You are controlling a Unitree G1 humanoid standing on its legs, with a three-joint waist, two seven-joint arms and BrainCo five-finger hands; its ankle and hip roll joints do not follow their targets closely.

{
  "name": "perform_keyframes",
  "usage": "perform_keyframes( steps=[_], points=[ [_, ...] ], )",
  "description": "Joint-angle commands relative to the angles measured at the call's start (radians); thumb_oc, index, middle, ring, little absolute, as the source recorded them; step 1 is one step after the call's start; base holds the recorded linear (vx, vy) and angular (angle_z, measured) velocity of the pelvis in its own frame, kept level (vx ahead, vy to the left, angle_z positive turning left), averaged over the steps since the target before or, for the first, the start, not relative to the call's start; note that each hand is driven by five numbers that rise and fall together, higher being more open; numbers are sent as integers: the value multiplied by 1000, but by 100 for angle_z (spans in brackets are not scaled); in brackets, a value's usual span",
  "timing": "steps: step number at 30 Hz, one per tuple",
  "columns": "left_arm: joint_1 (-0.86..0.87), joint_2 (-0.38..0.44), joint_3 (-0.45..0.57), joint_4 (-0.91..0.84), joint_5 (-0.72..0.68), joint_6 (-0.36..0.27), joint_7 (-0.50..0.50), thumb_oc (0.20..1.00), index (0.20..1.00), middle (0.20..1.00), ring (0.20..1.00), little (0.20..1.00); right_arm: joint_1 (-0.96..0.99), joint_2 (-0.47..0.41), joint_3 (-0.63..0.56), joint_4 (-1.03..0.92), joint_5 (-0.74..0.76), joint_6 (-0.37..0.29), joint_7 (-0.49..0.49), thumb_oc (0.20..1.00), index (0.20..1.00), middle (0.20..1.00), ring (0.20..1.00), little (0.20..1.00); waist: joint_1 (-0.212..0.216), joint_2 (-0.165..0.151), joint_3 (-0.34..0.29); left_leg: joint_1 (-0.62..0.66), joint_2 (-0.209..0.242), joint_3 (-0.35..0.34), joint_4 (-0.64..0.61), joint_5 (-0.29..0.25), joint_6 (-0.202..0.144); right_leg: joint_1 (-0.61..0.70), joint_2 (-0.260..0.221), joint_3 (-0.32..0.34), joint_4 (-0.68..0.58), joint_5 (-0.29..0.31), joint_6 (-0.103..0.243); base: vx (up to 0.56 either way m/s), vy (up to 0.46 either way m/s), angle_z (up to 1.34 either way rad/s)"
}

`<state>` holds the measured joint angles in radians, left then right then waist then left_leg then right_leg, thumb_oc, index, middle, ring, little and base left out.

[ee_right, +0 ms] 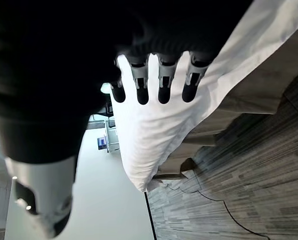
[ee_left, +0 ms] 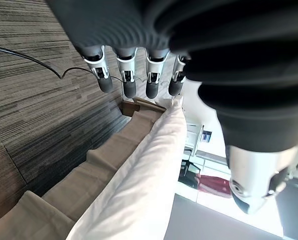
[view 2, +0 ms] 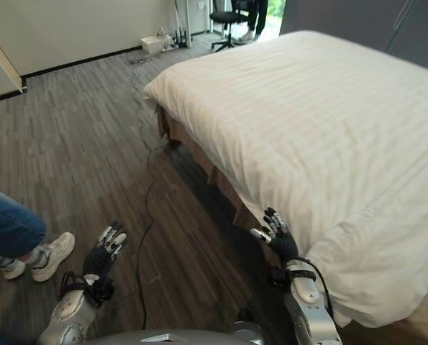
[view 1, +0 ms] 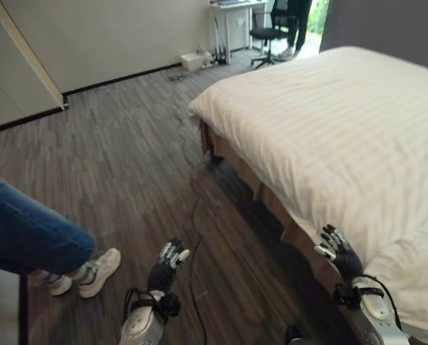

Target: Making the bed.

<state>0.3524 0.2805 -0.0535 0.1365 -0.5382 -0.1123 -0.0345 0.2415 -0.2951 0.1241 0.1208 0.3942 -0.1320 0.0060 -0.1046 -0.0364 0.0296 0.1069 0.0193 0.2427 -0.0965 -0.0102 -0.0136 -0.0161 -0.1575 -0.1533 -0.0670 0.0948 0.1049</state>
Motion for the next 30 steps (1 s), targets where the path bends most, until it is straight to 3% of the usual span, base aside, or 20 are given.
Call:
perform_keyframes(
  steps=[1,30],
  points=[
    [-22,6,9,-14,7,-36,-7,1000,1000,1000,1000,1000,-56,-36,-21,-33,3,-29,16,1000,1000,1000,1000,1000,4,27,-5,-42,54,-66,9,25,-32,29,50,-12,25,-61,5,-14,12,-8],
    [-8,-1,1,-20,17,-42,-4,1000,1000,1000,1000,1000,-42,-47,-15,-41,-5,-27,10,1000,1000,1000,1000,1000,15,24,-8,-11,62,-54,9,24,-30,61,52,-13,19,-59,14,-3,1,-3]
  ],
)
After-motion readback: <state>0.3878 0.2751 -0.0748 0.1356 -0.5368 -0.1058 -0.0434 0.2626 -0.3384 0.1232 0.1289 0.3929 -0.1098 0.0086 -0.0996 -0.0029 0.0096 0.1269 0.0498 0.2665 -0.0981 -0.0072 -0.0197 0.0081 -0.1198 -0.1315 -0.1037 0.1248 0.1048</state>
